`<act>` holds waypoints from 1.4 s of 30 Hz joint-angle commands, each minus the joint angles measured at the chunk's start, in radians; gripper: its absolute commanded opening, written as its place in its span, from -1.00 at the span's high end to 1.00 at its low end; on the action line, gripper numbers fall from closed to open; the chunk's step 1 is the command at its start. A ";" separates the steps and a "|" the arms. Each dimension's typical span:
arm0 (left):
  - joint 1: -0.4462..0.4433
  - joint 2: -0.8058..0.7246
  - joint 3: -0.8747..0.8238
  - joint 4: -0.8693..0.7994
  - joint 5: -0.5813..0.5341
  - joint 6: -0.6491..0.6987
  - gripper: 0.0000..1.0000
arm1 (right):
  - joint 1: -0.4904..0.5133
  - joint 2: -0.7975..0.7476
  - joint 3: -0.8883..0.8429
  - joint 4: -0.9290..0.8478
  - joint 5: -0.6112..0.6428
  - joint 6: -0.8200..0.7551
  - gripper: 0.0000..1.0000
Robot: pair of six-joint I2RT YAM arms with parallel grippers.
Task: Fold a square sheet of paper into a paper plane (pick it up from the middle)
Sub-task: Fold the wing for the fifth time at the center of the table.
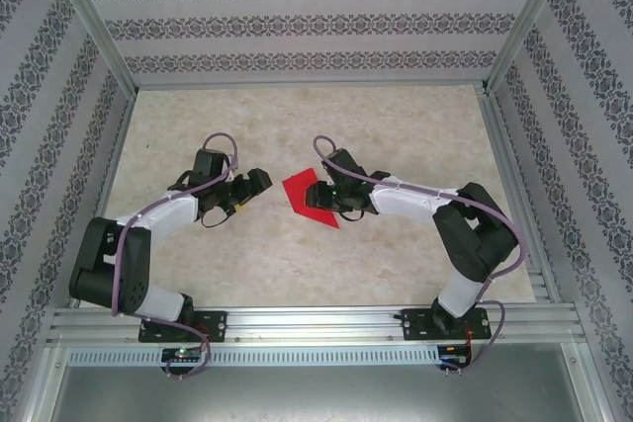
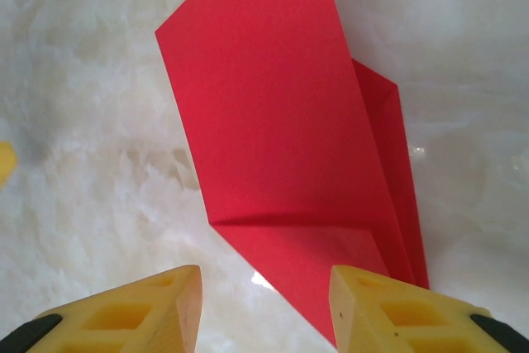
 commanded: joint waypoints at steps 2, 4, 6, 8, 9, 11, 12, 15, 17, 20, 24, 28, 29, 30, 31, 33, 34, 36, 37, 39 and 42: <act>-0.038 0.040 -0.007 0.121 0.060 -0.077 -0.83 | -0.016 0.053 -0.013 0.113 -0.014 0.107 0.13; -0.055 0.064 -0.002 0.137 0.072 -0.096 -0.80 | -0.027 0.066 -0.034 0.148 -0.024 0.125 0.14; -0.072 0.094 0.012 0.140 0.087 -0.109 -0.75 | -0.040 0.077 -0.054 0.178 -0.037 0.136 0.14; -0.087 0.122 0.021 0.156 0.107 -0.125 -0.70 | -0.051 0.091 -0.065 0.193 -0.059 0.144 0.14; -0.096 0.133 0.023 0.164 0.113 -0.134 -0.68 | -0.054 0.095 -0.079 0.209 -0.066 0.150 0.13; -0.108 0.152 0.026 0.178 0.119 -0.149 -0.66 | -0.065 0.101 -0.101 0.236 -0.082 0.164 0.14; -0.116 0.161 0.026 0.190 0.123 -0.160 -0.65 | -0.071 0.101 -0.113 0.254 -0.091 0.173 0.14; -0.134 0.179 0.033 0.217 0.134 -0.184 -0.63 | -0.091 0.099 -0.155 0.316 -0.125 0.199 0.14; -0.145 0.191 0.042 0.225 0.138 -0.197 -0.61 | -0.107 0.101 -0.182 0.364 -0.159 0.214 0.14; -0.166 0.213 0.055 0.247 0.150 -0.225 -0.54 | -0.132 0.103 -0.222 0.430 -0.202 0.233 0.14; -0.185 0.251 0.072 0.278 0.157 -0.261 -0.36 | -0.163 0.102 -0.276 0.521 -0.248 0.259 0.14; -0.196 0.284 0.092 0.302 0.162 -0.282 -0.15 | -0.171 0.097 -0.292 0.533 -0.260 0.252 0.15; -0.198 0.288 0.097 0.310 0.162 -0.288 -0.12 | -0.172 0.096 -0.294 0.532 -0.262 0.251 0.15; -0.201 0.294 0.103 0.308 0.162 -0.289 -0.10 | -0.173 0.096 -0.296 0.534 -0.263 0.249 0.15; -0.203 0.300 0.108 0.307 0.162 -0.290 -0.06 | -0.174 0.097 -0.298 0.536 -0.265 0.249 0.16; -0.211 0.310 0.119 0.312 0.164 -0.294 0.00 | -0.177 0.098 -0.303 0.543 -0.270 0.248 0.16; -0.213 0.315 0.123 0.311 0.163 -0.295 0.02 | -0.178 0.098 -0.305 0.547 -0.271 0.247 0.16; -0.216 0.327 0.130 0.312 0.163 -0.299 0.09 | -0.183 0.097 -0.311 0.557 -0.276 0.247 0.16; -0.217 0.333 0.133 0.315 0.165 -0.302 0.11 | -0.185 0.097 -0.313 0.560 -0.278 0.247 0.16; -0.219 0.344 0.135 0.326 0.167 -0.307 0.20 | -0.186 0.093 -0.314 0.573 -0.290 0.232 0.16; -0.222 0.355 0.141 0.341 0.175 -0.313 0.42 | -0.186 0.072 -0.313 0.570 -0.286 0.190 0.13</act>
